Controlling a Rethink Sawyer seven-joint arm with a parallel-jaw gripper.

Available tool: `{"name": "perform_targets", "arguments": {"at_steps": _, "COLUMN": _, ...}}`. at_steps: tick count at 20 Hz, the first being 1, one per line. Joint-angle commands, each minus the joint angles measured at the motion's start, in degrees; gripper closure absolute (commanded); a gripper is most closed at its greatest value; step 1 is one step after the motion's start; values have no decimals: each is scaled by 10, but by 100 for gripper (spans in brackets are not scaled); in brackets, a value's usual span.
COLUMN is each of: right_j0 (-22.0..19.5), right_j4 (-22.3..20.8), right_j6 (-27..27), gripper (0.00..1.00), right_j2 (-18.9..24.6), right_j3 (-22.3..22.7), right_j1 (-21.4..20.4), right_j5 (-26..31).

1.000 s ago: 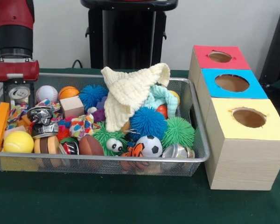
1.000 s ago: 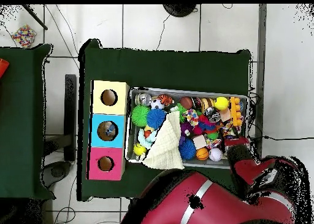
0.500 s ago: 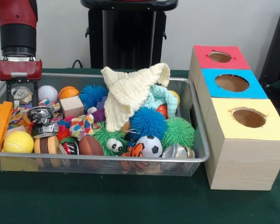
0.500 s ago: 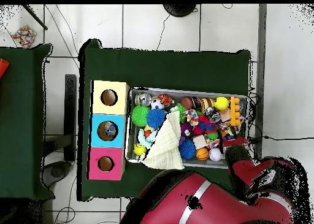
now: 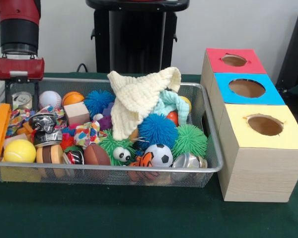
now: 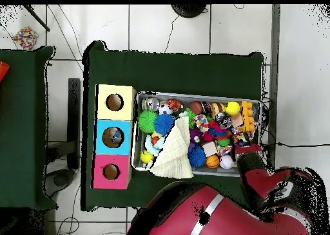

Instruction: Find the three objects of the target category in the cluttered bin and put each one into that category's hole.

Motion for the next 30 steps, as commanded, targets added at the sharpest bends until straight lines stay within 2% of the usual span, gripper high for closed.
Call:
{"name": "perform_targets", "arguments": {"at_steps": 1, "right_j0": 19, "right_j4": 66, "right_j6": -161, "gripper": 0, "right_j2": 91, "right_j3": -48, "right_j1": -28, "right_j5": -83}}
{"name": "perform_targets", "arguments": {"at_steps": 5, "right_j0": 39, "right_j4": 40, "right_j6": -139, "gripper": 0, "right_j2": 76, "right_j3": -61, "right_j1": -23, "right_j5": -36}}
{"name": "perform_targets", "arguments": {"at_steps": 10, "right_j0": 46, "right_j4": 37, "right_j6": -126, "gripper": 0, "right_j2": 73, "right_j3": -61, "right_j1": -26, "right_j5": -27}}
{"name": "perform_targets", "arguments": {"at_steps": 19, "right_j0": 110, "right_j4": -27, "right_j6": -55, "gripper": 0, "right_j2": 26, "right_j3": -83, "right_j1": -10, "right_j5": 91}}
{"name": "perform_targets", "arguments": {"at_steps": 30, "right_j0": 138, "right_j4": -33, "right_j6": -15, "gripper": 0, "right_j2": 4, "right_j3": -81, "right_j1": -23, "right_j5": 115}}
